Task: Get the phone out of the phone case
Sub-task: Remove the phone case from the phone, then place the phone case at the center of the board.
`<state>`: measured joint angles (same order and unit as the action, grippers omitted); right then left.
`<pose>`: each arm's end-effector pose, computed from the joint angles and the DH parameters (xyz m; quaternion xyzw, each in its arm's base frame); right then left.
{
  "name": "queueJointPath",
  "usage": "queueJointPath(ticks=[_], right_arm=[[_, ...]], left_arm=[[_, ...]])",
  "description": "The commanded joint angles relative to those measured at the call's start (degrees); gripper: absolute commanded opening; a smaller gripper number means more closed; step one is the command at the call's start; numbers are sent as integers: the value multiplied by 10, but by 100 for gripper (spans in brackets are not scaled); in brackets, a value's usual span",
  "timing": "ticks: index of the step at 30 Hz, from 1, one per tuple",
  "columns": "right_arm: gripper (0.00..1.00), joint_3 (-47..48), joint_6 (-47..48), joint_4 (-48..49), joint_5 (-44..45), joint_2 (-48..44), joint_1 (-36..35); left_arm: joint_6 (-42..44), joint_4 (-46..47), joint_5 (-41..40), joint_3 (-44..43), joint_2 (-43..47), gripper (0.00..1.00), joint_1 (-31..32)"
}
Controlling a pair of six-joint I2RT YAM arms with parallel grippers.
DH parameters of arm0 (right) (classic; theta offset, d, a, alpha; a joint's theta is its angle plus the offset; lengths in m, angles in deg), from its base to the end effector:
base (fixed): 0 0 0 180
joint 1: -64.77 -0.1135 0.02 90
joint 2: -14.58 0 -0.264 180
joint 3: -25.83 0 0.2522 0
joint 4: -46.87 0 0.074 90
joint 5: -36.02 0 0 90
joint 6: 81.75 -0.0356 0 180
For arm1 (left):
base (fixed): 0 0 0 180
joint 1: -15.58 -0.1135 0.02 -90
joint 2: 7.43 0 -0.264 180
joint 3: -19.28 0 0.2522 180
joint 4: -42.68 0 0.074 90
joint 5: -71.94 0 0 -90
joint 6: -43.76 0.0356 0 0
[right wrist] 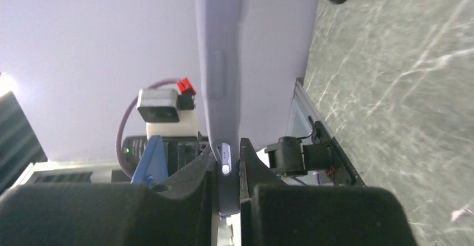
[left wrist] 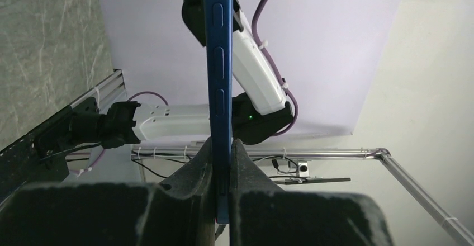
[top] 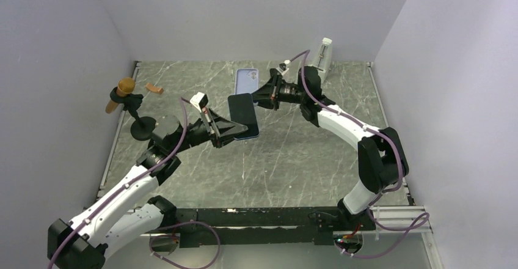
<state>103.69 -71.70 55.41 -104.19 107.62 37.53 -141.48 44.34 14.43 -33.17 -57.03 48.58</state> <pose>0.3196 0.1953 0.2999 0.0474 0.7313 0.6727 0.1023 0.1611 -0.1274 0.3353 -0.1609 0.6640 -0.7172 0.1369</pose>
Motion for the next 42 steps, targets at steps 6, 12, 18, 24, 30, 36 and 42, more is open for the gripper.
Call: queueJointPath(ticks=[6,12,18,24,30,36,42], right_arm=[[0,-115,123,-164,32,-17,24],[0,-244,147,-191,89,-111,42],[0,-284,164,-269,154,-195,160],[0,-306,162,-332,209,-224,367],[3,-259,161,-317,248,-171,502],[9,-156,168,-304,264,-81,527],[11,-136,139,-260,269,-8,527]], left_arm=[[28,-27,17,6,55,0,-29],[110,-151,60,-52,89,0,-96],[180,-211,140,-115,59,0,-119],[257,-300,199,-200,28,0,-155],[288,-338,216,-240,17,0,-171],[292,-340,189,-258,18,0,-182],[264,-315,163,-228,32,0,-182]])
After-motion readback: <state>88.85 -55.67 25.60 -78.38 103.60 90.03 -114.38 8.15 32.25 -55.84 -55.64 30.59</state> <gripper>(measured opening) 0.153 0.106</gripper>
